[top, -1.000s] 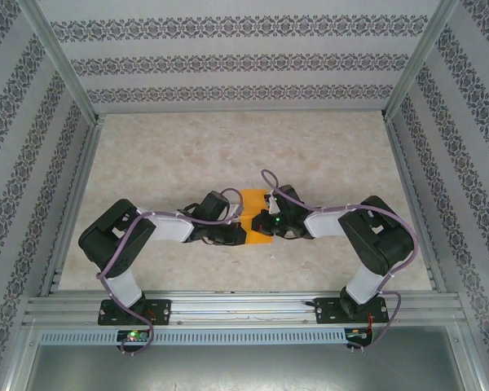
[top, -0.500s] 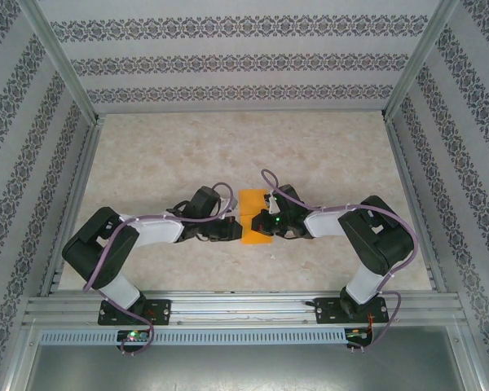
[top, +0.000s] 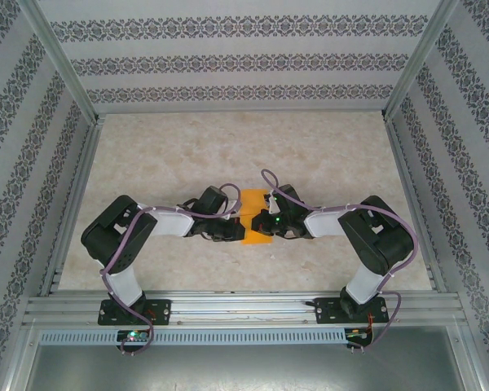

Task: Fold a paper plane with a square sheet of paper (fold left side to right side)
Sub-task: Fold the triangle a second time at the center of the table.

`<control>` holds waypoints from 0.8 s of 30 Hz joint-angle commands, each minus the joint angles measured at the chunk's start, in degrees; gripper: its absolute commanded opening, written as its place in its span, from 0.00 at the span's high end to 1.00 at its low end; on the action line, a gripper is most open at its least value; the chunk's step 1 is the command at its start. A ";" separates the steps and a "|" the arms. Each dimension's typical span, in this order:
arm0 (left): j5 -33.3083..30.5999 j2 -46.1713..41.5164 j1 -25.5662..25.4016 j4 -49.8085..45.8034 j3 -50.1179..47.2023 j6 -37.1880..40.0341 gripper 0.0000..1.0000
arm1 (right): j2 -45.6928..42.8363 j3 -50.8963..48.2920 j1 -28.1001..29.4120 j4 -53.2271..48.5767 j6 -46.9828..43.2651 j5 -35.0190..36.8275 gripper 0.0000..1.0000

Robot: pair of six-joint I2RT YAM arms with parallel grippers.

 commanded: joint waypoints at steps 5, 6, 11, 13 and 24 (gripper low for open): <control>-3.46 2.31 0.20 -5.24 1.23 3.28 0.97 | -2.22 1.12 0.80 -3.30 -0.55 0.17 1.00; -4.14 2.48 0.10 -5.89 1.27 3.29 0.98 | -2.78 1.17 0.87 -3.22 -0.54 0.32 1.00; -7.20 3.11 -0.85 -8.88 2.06 3.90 1.00 | -4.57 0.95 1.92 -2.90 -0.69 1.78 1.00; -7.86 3.37 -1.03 -9.69 2.37 3.81 1.00 | -4.14 1.19 2.35 -2.77 -0.69 2.01 1.00; -10.75 4.04 -1.65 -13.80 4.15 3.43 1.00 | 0.90 2.45 3.28 -3.56 -1.64 4.43 1.00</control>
